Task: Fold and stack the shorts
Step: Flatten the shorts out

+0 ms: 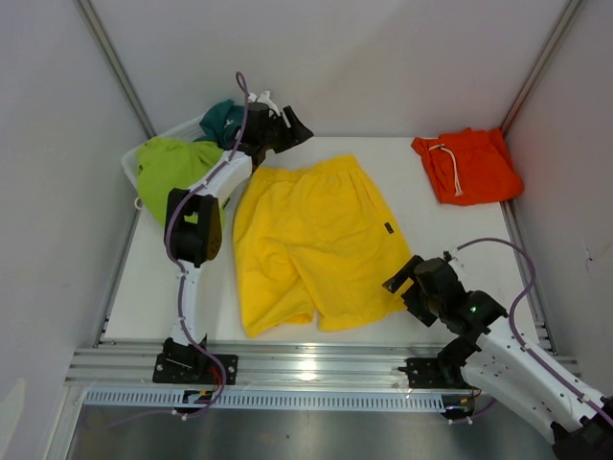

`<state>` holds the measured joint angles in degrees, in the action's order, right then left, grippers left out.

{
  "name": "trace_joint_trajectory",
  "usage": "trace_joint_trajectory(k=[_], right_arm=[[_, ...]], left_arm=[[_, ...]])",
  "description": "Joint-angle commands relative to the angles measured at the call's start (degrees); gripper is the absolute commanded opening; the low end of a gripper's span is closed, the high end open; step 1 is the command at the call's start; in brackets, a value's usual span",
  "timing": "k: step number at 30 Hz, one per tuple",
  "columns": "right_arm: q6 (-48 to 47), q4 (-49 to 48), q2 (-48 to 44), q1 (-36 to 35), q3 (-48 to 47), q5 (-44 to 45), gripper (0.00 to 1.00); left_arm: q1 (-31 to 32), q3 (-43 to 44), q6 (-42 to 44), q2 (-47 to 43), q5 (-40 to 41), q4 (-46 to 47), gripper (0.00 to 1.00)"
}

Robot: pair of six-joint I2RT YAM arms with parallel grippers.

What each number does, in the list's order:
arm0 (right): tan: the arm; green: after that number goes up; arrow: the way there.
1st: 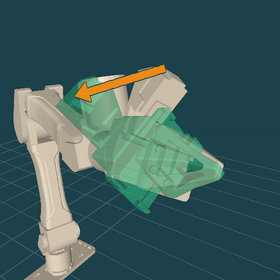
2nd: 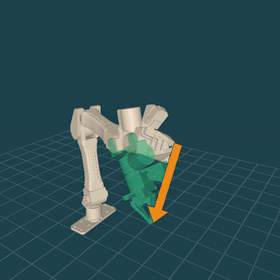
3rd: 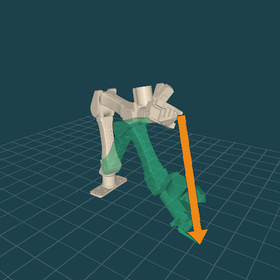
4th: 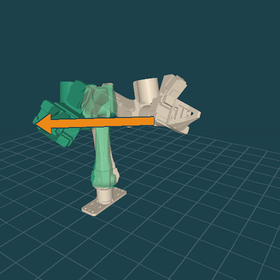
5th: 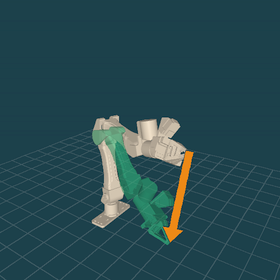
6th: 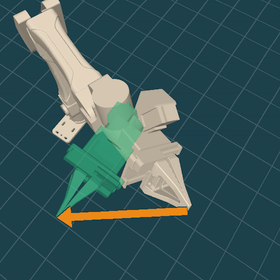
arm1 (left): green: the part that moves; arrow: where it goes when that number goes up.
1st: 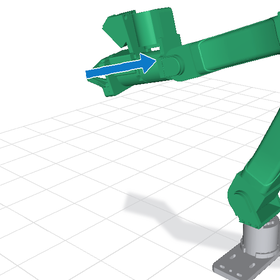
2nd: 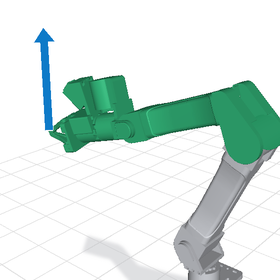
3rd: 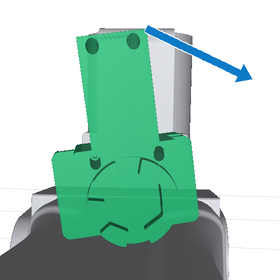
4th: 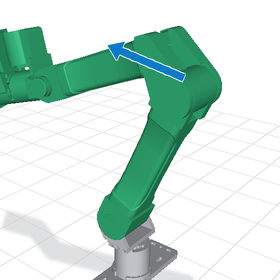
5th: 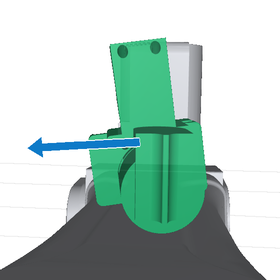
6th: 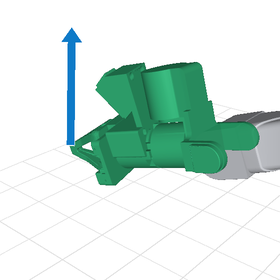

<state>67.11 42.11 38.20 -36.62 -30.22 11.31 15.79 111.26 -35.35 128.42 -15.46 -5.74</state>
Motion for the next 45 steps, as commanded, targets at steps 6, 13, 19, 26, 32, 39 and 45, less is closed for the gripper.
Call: trace_joint_trajectory(k=[6,13,19,26,32,39,45], right_arm=[[15.93,0.35,-5.93,1.9,6.12,1.96,0.99],[23.41,-10.54,-8.57,3.05,13.43,4.05,0.99],[28.85,-17.04,-8.49,3.05,16.06,8.9,1.0],[31.92,-19.96,-6.03,3.05,17.47,10.48,0.99],[35.28,-26.03,-7.69,2.7,21.69,13.73,0.96],[38.0,-15.75,-15.58,2.61,20.46,21.29,0.94],[39.41,-11.79,-22.46,3.05,22.13,25.42,0.93]], left_arm=[[2.4,3.17,-9.2,7.28,-3.7,15.22,0.72],[3.72,3.08,-12.28,8.43,-1.94,20.23,0.72],[3.9,3.0,-11.76,7.46,-0.62,20.68,0.72],[3.9,2.73,-10.26,6.14,0.08,19.8,0.72],[3.9,0.8,-11.58,5.53,0.0,21.99,0.72],[3.9,-3.15,-10.7,3.59,0.35,23.31,0.72],[3.9,-6.06,-10.7,1.83,0.52,24.99,0.72]])
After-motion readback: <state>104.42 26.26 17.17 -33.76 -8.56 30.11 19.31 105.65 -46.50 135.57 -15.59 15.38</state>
